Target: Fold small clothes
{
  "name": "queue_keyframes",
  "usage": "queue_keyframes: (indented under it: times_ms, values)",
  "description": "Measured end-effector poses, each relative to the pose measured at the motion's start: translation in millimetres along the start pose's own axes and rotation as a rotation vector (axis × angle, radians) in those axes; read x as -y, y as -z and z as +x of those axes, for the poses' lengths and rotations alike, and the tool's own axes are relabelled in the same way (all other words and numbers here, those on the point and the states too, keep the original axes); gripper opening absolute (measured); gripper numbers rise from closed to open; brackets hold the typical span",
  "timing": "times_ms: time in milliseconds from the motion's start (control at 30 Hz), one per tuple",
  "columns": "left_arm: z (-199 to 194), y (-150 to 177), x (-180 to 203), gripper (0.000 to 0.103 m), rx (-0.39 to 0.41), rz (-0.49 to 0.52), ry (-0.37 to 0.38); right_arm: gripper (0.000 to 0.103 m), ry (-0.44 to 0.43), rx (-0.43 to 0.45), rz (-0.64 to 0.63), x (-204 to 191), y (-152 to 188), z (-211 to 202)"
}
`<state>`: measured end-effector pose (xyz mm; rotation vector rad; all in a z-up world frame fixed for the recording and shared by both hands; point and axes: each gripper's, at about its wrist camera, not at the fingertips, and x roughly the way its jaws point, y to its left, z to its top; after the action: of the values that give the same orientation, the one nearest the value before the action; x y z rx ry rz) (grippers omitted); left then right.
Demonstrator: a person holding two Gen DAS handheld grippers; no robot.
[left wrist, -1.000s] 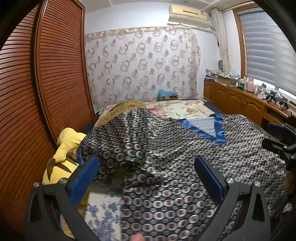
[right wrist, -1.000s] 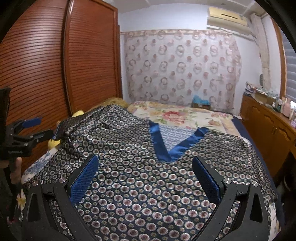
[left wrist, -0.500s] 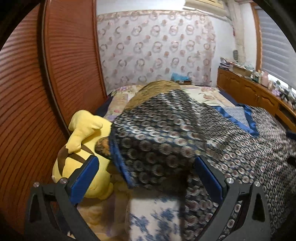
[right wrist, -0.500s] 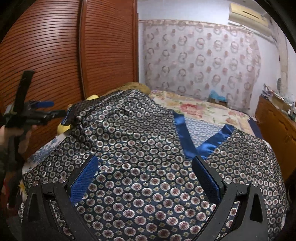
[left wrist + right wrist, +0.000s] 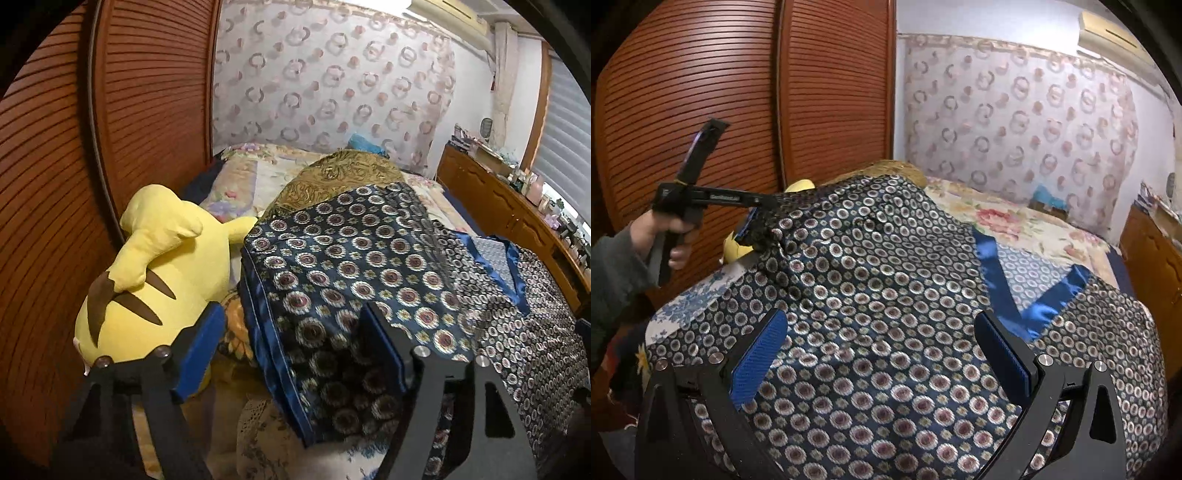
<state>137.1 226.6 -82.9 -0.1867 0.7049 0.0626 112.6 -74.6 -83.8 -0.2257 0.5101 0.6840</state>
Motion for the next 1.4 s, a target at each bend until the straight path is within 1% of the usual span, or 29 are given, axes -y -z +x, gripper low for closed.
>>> queue_keyframes:
  times_ms: [33, 67, 167, 367, 500, 533, 567, 600, 633, 667, 733, 867, 967, 1100, 1200, 1333, 1400]
  values:
    - [2, 0, 0, 0.054, -0.006, -0.001, 0.009, 0.103, -0.007, -0.001, 0.003, -1, -1, 2]
    - [3, 0, 1, 0.044, -0.015, -0.003, 0.019, 0.103, -0.011, -0.002, 0.004, -2, -1, 2]
    - [1, 5, 3, 0.04, -0.016, -0.003, 0.04, 0.103, -0.016, -0.001, -0.002, -5, 2, 1]
    - [9, 9, -6, 0.04, -0.059, -0.031, 0.042, 0.103, -0.016, -0.021, 0.017, 0, 8, 3]
    - [12, 7, -8, 0.04, -0.074, -0.041, 0.074, 0.103, -0.013, -0.016, 0.026, 4, 8, 1]
    - [13, 6, -8, 0.038, -0.079, -0.036, 0.083, 0.103, -0.012, -0.016, 0.028, 5, 9, 1]
    - [12, 6, -7, 0.025, -0.081, -0.029, 0.088, 0.103, -0.012, -0.017, 0.028, 5, 9, 0]
    - [11, 5, -6, 0.018, -0.084, -0.025, 0.093, 0.103, -0.012, -0.018, 0.029, 6, 9, 0]
    - [10, 4, -5, 0.007, -0.086, -0.022, 0.096, 0.103, -0.012, -0.019, 0.03, 7, 10, -1]
    - [8, 3, -4, 0.002, -0.084, -0.023, 0.09, 0.103, -0.012, -0.019, 0.031, 7, 10, -1]
    - [0, -1, 3, 0.001, -0.062, 0.001, 0.073, 0.103, -0.01, -0.018, 0.037, 9, 11, -2]
    - [-22, -16, 22, 0.0, 0.006, 0.045, 0.072, 0.103, -0.001, -0.015, 0.048, 14, 14, -5]
    - [-38, -33, 44, 0.0, 0.045, 0.084, 0.113, 0.103, 0.009, -0.008, 0.061, 20, 15, -10]
    - [-47, -49, 83, 0.001, 0.061, 0.16, 0.149, 0.103, 0.025, 0.0, 0.09, 32, 18, -16]
    - [-46, -60, 112, 0.001, 0.062, 0.211, 0.16, 0.103, 0.039, 0.008, 0.112, 42, 20, -20]
    - [-45, -68, 136, 0.002, 0.051, 0.224, 0.207, 0.103, 0.057, 0.012, 0.132, 53, 26, -25]
    - [-48, -69, 146, 0.006, 0.062, 0.243, 0.221, 0.103, 0.067, 0.012, 0.138, 59, 30, -26]
